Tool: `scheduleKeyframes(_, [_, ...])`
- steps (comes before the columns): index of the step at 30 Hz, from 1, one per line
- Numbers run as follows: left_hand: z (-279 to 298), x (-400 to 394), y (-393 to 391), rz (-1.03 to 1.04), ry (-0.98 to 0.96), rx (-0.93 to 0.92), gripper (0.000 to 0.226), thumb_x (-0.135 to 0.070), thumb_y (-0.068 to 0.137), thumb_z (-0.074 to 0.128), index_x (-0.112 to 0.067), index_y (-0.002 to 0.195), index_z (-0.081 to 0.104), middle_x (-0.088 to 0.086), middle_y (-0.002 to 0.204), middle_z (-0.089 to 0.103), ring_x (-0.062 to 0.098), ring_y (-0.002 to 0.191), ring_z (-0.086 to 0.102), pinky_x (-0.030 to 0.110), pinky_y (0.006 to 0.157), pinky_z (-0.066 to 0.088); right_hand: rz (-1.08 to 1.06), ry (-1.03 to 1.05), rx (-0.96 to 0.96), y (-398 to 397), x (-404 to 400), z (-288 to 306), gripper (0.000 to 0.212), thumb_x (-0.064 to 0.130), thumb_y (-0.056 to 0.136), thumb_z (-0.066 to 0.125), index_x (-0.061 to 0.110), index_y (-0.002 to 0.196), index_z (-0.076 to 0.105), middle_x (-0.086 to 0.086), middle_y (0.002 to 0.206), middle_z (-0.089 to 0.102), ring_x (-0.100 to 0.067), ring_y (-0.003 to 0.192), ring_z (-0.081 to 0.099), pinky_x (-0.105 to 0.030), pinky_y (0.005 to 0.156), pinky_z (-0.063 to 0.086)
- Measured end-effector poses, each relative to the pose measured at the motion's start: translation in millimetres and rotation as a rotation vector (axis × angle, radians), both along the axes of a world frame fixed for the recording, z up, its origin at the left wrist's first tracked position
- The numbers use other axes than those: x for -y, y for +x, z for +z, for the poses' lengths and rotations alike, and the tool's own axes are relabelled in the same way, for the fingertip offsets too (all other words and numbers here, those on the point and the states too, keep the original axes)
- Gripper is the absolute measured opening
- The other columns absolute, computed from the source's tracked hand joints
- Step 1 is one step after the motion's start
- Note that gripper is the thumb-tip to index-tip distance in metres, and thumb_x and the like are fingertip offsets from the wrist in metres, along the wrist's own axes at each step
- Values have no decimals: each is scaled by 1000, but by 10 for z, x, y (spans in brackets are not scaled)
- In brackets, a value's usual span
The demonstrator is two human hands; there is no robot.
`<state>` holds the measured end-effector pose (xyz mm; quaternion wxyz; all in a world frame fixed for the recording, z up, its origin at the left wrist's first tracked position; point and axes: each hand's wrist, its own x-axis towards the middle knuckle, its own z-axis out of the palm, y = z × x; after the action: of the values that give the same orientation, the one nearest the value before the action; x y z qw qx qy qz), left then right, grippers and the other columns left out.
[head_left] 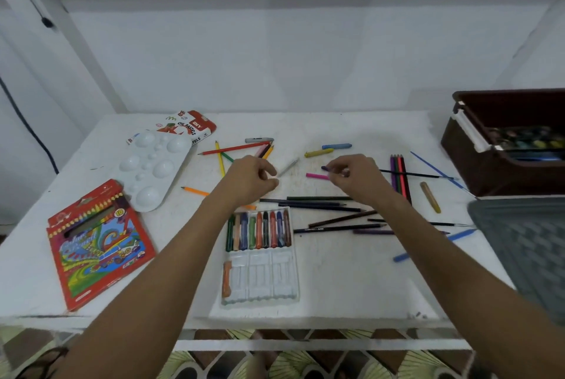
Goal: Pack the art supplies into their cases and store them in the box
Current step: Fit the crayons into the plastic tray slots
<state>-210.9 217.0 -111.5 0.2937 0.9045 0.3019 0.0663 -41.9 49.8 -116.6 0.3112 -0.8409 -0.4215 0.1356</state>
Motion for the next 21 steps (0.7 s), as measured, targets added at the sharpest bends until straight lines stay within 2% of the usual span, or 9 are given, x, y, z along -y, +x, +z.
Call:
scheduleKeyframes(3, [-36,-56,332,-14,45,-13,26,-29,86,66,-15,109,68,0,89,62,11,77,55,19,68,40,-20,-45,31,161,-97,-47,23,18,88,64,10,109,69,-6,106,68,-12,92,60,-17,85,44])
scheduleKeyframes(9, [-186,-162,726,-23,78,-106,34,-26,85,66,-11,115,64,4,96,63,16,82,57,26,75,47,-1,-281,151,321,-255,-151,25,19,93,55,5,110,68,-11,107,68,-24,100,62,-31,92,48])
scheduleKeyframes(12, [-236,-158,803,-31,113,-159,36,-25,85,63,-12,119,62,7,102,65,19,85,60,30,77,51,15,-405,172,365,-317,-166,26,18,96,50,7,112,67,-12,106,67,-26,99,61,-28,85,46])
scheduleKeyframes(15, [-271,-127,826,-6,121,-196,28,-17,85,60,-11,113,65,8,94,68,21,80,64,34,74,56,0,-426,208,401,-355,-206,22,14,94,53,5,106,69,-13,100,68,-25,93,62,-27,78,46])
scheduleKeyframes(18, [-272,-82,837,-3,123,-198,23,-11,86,58,-7,107,67,9,92,69,21,75,65,29,66,53,-25,-444,218,419,-401,-228,20,15,92,56,4,102,68,-13,99,68,-25,92,62,-29,79,48])
scheduleKeyframes(21, [-246,-31,817,5,116,-144,29,-18,87,60,-10,115,64,6,97,69,14,72,60,25,63,47,-48,-462,201,422,-430,-237,21,18,92,58,3,103,68,-13,101,68,-25,93,63,-31,82,51])
